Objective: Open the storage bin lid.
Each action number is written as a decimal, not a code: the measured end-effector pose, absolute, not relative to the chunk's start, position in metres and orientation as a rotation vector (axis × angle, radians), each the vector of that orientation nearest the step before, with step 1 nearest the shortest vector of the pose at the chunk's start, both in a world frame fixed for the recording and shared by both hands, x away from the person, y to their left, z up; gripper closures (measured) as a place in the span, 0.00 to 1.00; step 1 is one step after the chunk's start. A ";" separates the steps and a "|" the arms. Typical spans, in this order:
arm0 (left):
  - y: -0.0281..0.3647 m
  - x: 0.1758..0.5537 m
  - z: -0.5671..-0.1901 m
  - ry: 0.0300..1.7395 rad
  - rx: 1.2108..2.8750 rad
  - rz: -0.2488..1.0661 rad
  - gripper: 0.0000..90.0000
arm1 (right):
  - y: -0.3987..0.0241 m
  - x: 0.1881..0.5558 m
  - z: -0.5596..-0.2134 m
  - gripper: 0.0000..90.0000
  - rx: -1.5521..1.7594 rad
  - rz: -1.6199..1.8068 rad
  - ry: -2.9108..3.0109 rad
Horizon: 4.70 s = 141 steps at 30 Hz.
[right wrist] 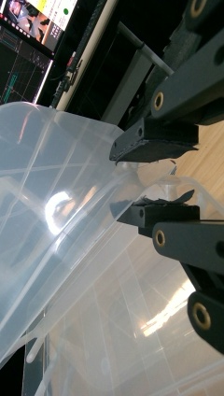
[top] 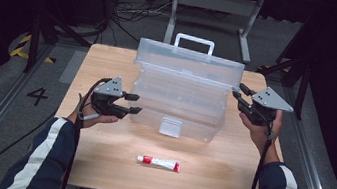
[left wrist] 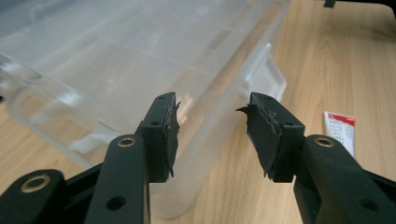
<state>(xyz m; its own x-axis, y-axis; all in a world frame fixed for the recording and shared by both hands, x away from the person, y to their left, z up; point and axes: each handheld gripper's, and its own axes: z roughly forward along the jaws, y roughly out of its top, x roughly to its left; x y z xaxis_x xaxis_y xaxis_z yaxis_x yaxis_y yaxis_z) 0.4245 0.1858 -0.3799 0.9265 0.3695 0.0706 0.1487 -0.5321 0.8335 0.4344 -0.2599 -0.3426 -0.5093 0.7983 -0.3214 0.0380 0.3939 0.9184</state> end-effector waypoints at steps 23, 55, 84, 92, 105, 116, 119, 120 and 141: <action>0.179 0.433 -0.397 0.389 2.200 0.305 0.52 | -0.252 0.453 -0.330 0.91 0.774 1.144 1.688; 0.143 0.458 -0.414 0.319 2.355 0.267 0.75 | -0.249 0.485 -0.310 0.93 0.854 1.121 1.679; 0.140 0.459 -0.412 0.208 2.385 0.262 0.87 | -0.247 0.522 -0.294 0.95 0.944 1.106 1.745; 0.141 0.460 -0.413 0.189 2.368 0.266 0.88 | -0.245 0.532 -0.289 0.95 0.980 1.091 1.768; 0.142 0.461 -0.415 0.172 2.358 0.251 0.89 | -0.241 0.550 -0.277 0.95 1.080 1.044 1.806; 0.143 0.461 -0.416 0.177 2.348 0.247 0.89 | -0.243 0.568 -0.277 0.95 1.105 1.072 1.809; 0.143 0.461 -0.416 0.175 2.344 0.245 0.89 | -0.242 0.572 -0.278 0.96 1.110 1.084 1.805; 0.144 0.460 -0.416 0.178 2.345 0.242 0.89 | -0.242 0.573 -0.278 0.96 1.109 1.085 1.804; 0.144 0.457 -0.417 0.168 2.337 0.244 0.89 | -0.241 0.599 -0.281 0.95 1.150 1.111 1.814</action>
